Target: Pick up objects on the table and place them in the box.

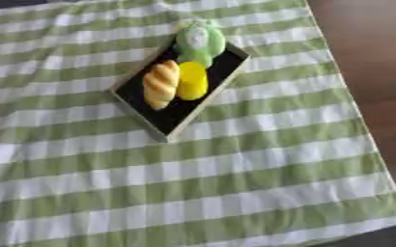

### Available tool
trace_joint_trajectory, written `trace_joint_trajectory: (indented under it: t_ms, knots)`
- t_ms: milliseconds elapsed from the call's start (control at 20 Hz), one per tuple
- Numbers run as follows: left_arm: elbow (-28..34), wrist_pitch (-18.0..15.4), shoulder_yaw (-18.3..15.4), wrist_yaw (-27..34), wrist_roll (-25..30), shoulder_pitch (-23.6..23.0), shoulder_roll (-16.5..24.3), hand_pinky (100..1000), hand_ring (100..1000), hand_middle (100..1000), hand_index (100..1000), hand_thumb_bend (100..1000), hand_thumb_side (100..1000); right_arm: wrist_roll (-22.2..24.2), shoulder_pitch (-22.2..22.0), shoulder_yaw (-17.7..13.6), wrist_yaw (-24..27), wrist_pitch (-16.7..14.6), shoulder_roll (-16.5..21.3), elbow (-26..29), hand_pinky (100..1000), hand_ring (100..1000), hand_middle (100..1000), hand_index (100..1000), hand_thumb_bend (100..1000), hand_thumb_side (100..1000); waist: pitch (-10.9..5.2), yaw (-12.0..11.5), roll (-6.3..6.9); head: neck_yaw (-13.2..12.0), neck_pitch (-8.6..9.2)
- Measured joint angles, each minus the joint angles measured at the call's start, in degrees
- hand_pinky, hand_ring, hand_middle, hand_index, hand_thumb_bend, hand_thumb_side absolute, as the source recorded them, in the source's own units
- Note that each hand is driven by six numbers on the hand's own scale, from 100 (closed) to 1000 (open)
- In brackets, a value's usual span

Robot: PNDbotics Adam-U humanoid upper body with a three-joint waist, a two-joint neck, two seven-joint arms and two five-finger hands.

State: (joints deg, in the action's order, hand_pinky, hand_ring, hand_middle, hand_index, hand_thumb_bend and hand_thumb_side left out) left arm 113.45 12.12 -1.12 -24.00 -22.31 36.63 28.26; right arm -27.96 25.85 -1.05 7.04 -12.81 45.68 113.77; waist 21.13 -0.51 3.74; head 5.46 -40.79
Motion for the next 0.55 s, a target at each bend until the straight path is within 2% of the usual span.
trace_joint_trajectory:
  t_ms: [100, 250, 550]
  knots:
    - [0.01, -3.71, -1.76, 3.78, -6.67, -2.03, 1.03, 853, 816, 775, 925, 100, 504, 0.0, 0.34, 0.0, -0.09, -0.29, -0.01, 0.0, 917, 864, 728, 807, 100, 610, 0.0, -0.29, -0.73, -0.11, 0.01]
    - [0.03, -8.25, -3.47, 6.63, -12.13, -4.03, 1.56, 855, 817, 777, 928, 100, 494, 0.0, 0.41, 0.0, -0.16, -0.74, -0.04, 0.0, 917, 868, 732, 807, 100, 609, -0.22, -0.54, -1.64, -0.12, 0.03]
    - [0.05, -13.33, -5.26, 7.87, -16.3, -5.79, 1.57, 857, 821, 782, 938, 132, 479, 0.04, 0.43, -0.02, -0.17, -1.32, -0.7, 0.0, 917, 871, 736, 807, 100, 607, -0.47, -1.21, -3.01, -0.08, 0.03]
